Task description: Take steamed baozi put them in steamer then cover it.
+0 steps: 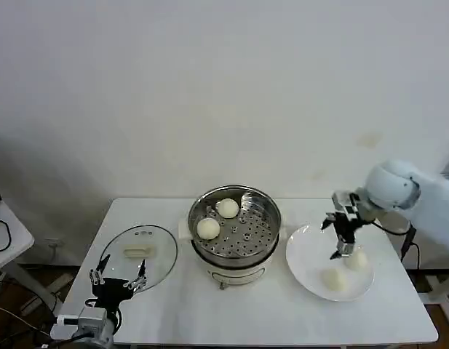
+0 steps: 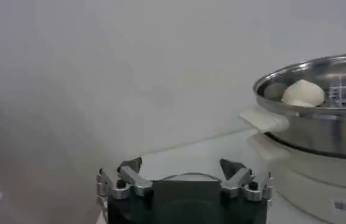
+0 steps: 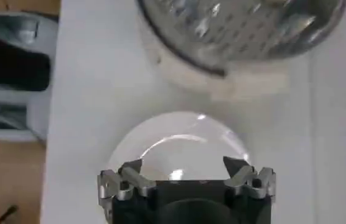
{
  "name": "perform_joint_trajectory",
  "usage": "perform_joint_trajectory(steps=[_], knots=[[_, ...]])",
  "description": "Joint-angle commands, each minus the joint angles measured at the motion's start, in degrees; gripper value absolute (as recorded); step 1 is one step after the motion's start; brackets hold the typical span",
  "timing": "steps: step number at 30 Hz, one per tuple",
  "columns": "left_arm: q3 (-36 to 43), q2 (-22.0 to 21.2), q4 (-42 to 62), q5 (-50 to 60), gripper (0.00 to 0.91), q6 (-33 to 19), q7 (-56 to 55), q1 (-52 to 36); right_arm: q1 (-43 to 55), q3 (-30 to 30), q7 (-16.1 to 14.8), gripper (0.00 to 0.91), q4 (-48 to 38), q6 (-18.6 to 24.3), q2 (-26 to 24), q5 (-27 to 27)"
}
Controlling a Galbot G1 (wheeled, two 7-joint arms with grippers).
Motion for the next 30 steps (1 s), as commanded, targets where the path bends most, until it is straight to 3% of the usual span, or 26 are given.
perform_joint_trajectory(steps=[1, 8, 30], knots=[[0.0, 0.0, 0.3, 0.0, 0.907, 0.0, 0.0, -0.1, -10.0, 4.5, -0.4, 0.907, -0.3, 0.9, -1.7, -4.4], [-0.1, -0.2, 0.4, 0.2, 0.907, 0.0, 0.1, 0.0, -17.8, 10.9, 0.7, 0.907, -4.3, 2.6, 0.9, -10.2], [0.0, -0.5, 1.2, 0.4, 0.907, 0.0, 0.0, 0.2, -21.7, 13.7, 1.4, 0.907, -10.2, 5.4, 5.2, -16.3]])
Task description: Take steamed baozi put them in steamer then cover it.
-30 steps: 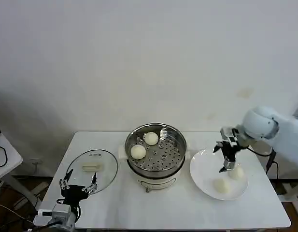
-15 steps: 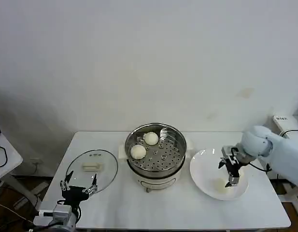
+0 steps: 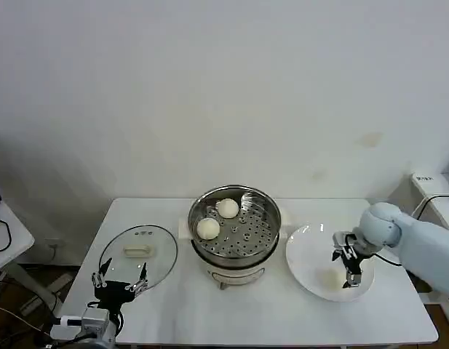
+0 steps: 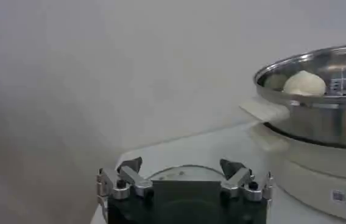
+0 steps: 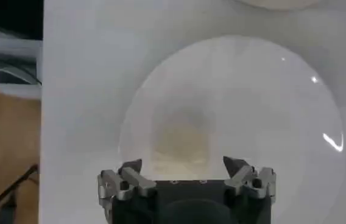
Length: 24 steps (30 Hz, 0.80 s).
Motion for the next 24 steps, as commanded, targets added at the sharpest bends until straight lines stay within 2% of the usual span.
perform_joint_trajectory(steps=[1, 16, 24], knots=[[0.0, 0.0, 0.1, 0.0, 0.907, 0.0, 0.0, 0.0, -1.8, 1.3, 0.2, 0.907, -1.4, 0.6, 0.9, -1.8], [-0.9, 0.3, 0.0, -0.1, 0.907, 0.1, 0.1, 0.3, -2.4, 1.4, -0.2, 0.907, -2.8, 0.8, 3.6, -2.9], [-0.6, 0.2, 0.6, 0.0, 0.907, 0.1, 0.1, -0.1, -2.9, 1.9, -1.0, 0.907, -2.5, 0.9, 2.6, -3.6]])
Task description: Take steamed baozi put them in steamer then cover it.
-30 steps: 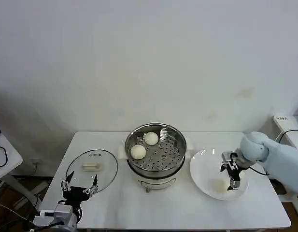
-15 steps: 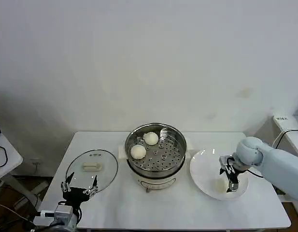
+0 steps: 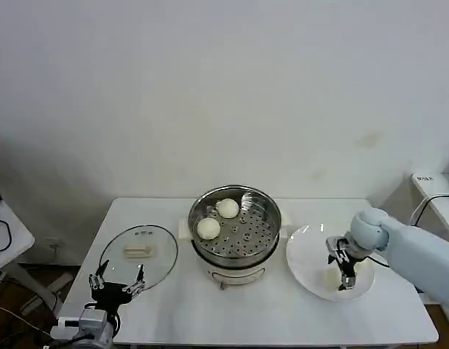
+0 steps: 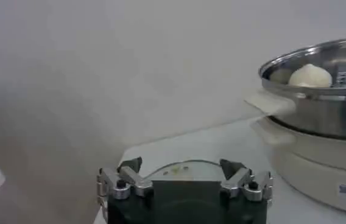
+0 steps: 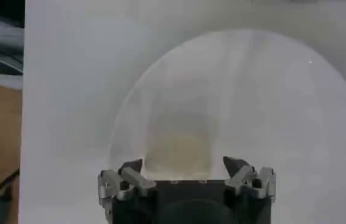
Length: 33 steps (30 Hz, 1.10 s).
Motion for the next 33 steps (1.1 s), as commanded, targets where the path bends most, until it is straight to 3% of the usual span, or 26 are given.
perform_joint_trajectory(steps=[1, 10, 13, 33], knots=[[0.1, 0.0, 0.2, 0.1, 0.907, 0.0, 0.0, -0.1, -0.4, 0.4, -0.4, 0.907, -0.2, 0.1, -0.1, -0.5], [0.6, 0.0, 0.3, 0.4, 0.907, 0.0, -0.1, 0.0, -2.6, 2.5, 0.0, 0.907, -0.4, 0.1, -0.1, -1.3], [0.6, 0.1, 0.3, 0.4, 0.907, 0.0, -0.1, 0.1, -3.4, 3.6, 0.3, 0.776, -0.5, 0.0, -0.1, -1.3], [1.3, -0.4, 0.1, 0.7, 0.907, -0.1, -0.3, 0.6, -3.7, 6.7, 1.6, 0.655, 0.1, -0.6, -0.9, -0.2]])
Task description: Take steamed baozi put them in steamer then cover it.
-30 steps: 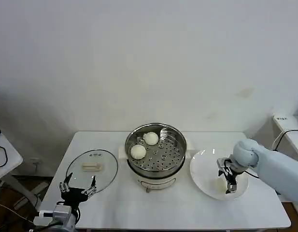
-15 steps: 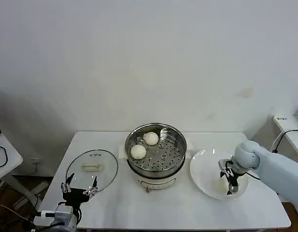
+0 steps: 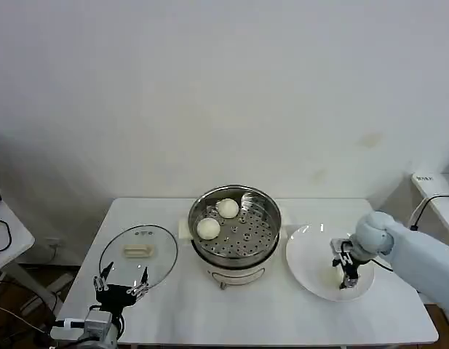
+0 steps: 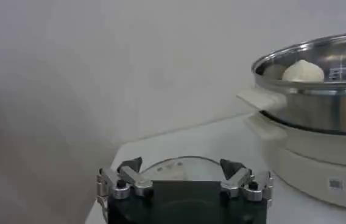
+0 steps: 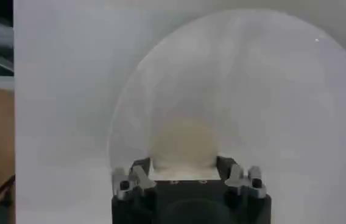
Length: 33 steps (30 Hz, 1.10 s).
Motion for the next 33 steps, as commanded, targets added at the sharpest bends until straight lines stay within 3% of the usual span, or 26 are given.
perform_joint_trajectory(steps=[1, 4, 8, 17, 28, 33], knots=[[0.0, 0.0, -0.1, 0.0, 0.907, 0.0, 0.0, 0.0, 0.5, 1.5, 0.3, 0.655, 0.6, 0.0, -0.5, 0.7], [0.1, 0.2, -0.1, 0.0, 0.907, 0.0, 0.0, -0.1, 4.9, 0.6, -0.3, 0.655, 1.8, -0.2, -1.3, 2.7], [0.2, -0.1, -0.2, -0.1, 0.907, 0.0, 0.0, -0.2, 12.7, -5.2, -0.9, 0.655, 2.4, -0.4, -2.2, 5.6], [0.5, -0.1, -0.9, -0.1, 0.907, -0.1, 0.0, 0.0, 25.0, -5.4, -1.6, 0.655, 4.2, -1.7, -2.4, 12.4], [0.0, -0.1, -1.5, -0.1, 0.907, -0.1, -0.1, 0.7, 41.2, -5.4, -4.0, 0.655, -5.2, -1.4, 11.4, 17.9], [-0.4, -0.2, -2.0, -0.2, 0.907, -0.1, -0.1, 0.8, 43.2, -6.3, -4.4, 0.655, -7.6, -1.0, 17.0, 18.8]])
